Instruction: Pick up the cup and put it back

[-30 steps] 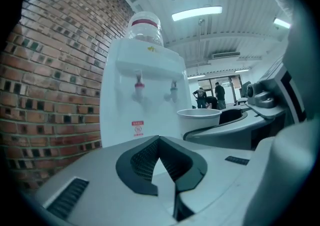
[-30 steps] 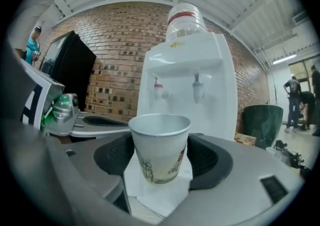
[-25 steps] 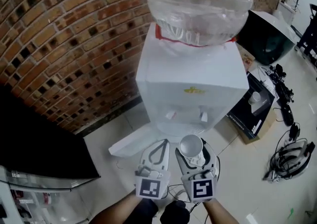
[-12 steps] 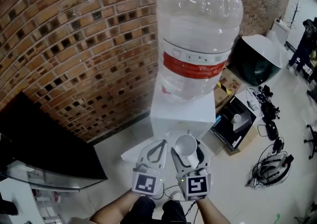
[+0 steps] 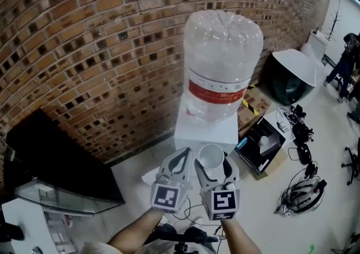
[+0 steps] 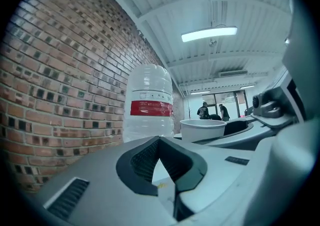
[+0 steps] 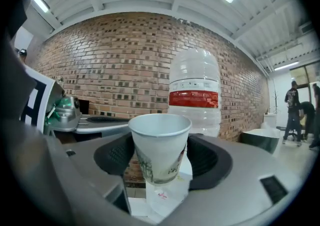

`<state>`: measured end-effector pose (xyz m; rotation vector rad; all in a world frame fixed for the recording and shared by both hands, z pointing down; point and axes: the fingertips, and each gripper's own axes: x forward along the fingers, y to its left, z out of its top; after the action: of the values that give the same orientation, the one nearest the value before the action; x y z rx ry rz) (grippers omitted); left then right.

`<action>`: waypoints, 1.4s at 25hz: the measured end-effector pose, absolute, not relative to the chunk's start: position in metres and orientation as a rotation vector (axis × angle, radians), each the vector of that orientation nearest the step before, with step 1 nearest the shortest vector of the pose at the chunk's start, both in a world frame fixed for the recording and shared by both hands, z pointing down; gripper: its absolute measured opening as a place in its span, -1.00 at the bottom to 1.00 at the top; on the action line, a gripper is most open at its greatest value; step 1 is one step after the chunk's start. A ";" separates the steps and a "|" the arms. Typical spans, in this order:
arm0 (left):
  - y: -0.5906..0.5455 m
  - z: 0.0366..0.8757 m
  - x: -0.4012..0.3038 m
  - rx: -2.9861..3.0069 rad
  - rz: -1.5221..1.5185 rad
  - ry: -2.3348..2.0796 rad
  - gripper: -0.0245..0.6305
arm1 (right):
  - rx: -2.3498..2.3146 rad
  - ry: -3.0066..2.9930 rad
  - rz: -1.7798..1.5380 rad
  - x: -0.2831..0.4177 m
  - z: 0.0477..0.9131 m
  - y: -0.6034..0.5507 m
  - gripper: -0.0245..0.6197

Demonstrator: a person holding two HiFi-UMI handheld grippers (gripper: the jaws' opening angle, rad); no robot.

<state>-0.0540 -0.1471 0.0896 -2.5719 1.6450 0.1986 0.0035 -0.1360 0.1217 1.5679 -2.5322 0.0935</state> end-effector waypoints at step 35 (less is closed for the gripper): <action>-0.167 0.105 -0.038 -2.538 0.275 1.582 -0.92 | 1.662 -2.481 0.014 0.028 0.148 -0.169 0.12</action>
<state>-0.0383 -0.1673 0.1054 -2.5378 1.5820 0.2753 0.0279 -0.1688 0.1478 1.6623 -2.4812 0.0141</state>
